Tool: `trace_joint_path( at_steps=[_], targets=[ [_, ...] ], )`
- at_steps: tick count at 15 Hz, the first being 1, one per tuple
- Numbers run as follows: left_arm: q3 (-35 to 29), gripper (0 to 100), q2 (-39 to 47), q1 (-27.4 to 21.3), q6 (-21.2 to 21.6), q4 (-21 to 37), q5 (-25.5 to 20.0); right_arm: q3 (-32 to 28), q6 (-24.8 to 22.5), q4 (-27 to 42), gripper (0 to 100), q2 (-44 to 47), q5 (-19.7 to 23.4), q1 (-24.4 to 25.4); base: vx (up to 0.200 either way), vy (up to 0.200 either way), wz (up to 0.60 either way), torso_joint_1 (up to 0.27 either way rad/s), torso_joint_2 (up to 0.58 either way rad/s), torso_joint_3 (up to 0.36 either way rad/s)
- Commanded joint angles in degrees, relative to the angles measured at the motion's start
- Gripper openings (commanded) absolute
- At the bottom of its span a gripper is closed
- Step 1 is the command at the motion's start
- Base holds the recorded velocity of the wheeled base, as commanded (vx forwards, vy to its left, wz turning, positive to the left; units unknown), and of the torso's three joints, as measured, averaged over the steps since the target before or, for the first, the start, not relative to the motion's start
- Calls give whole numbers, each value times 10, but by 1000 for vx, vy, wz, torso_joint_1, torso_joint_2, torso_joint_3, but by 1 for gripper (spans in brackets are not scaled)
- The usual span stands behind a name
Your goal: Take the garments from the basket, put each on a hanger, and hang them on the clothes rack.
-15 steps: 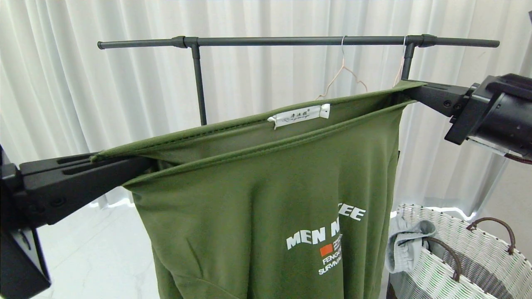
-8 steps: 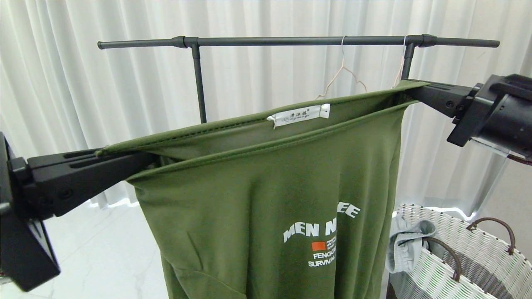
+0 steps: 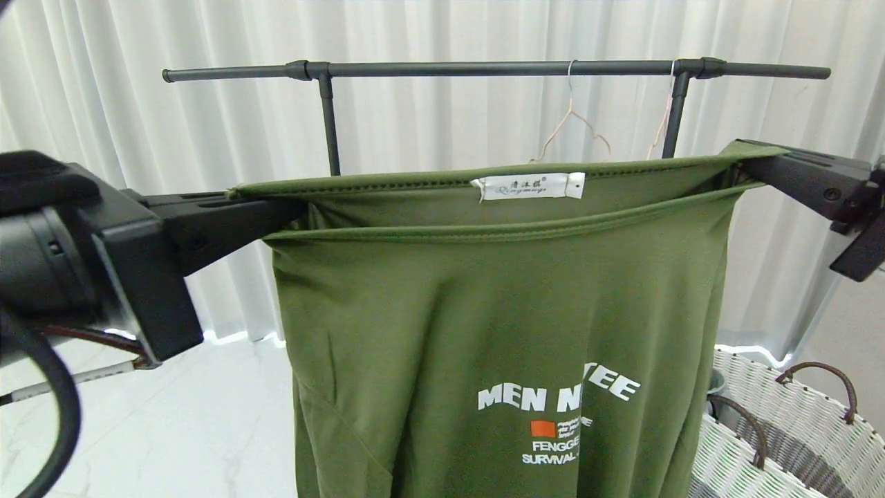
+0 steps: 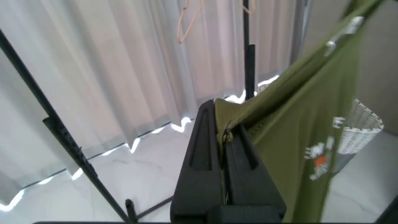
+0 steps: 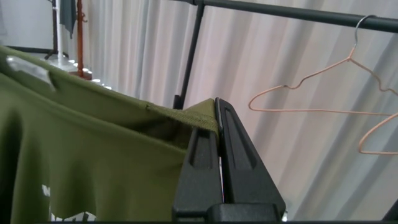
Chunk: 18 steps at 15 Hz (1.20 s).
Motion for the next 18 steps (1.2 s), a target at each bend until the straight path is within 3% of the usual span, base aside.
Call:
trace_joint_path(
  at_steps=[1, 4, 18],
  targets=[
    [-9, 0, 31, 23, -12, 0, -16, 6, 0, -1, 0, -22, 1, 0, 0, 0, 0, 0, 0, 0],
    [-8, 0, 36, 62, -13, 0, -63, 10, 0, 1, 0, -35, 1, 0, 0, 0, 0, 0, 0, 0],
    [-26, 0, 54, 64, -12, 0, -66, 33, 0, 0, 0, -43, 13, 0, 0, 0, 0, 0, 0, 0]
  ],
)
